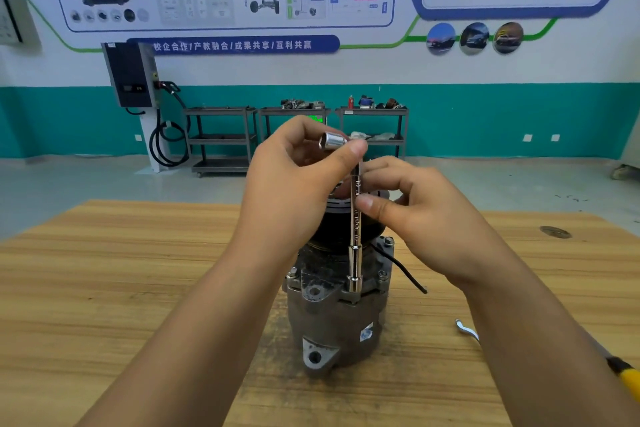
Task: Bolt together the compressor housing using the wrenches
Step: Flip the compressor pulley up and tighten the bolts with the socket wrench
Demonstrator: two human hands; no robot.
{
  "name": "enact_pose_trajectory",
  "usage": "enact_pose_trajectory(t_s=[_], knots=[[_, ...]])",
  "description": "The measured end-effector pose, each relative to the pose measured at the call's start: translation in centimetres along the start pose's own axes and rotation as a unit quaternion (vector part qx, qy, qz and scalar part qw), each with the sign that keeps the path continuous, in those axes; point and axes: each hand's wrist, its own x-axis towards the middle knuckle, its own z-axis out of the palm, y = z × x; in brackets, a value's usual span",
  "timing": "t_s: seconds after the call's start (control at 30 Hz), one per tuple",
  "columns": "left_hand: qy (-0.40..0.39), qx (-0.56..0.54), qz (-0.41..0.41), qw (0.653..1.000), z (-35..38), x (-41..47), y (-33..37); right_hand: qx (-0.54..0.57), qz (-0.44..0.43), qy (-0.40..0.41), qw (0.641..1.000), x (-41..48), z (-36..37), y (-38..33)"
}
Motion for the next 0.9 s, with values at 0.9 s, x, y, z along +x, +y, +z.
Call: enact_pose_trajectory(t_s=[0.9], knots=[[0.055, 0.113, 0.010, 0.992, 1.8, -1.0, 0.2, 0.039, -0.016, 0.012, 0.999, 0.0, 0.6, 0.0]])
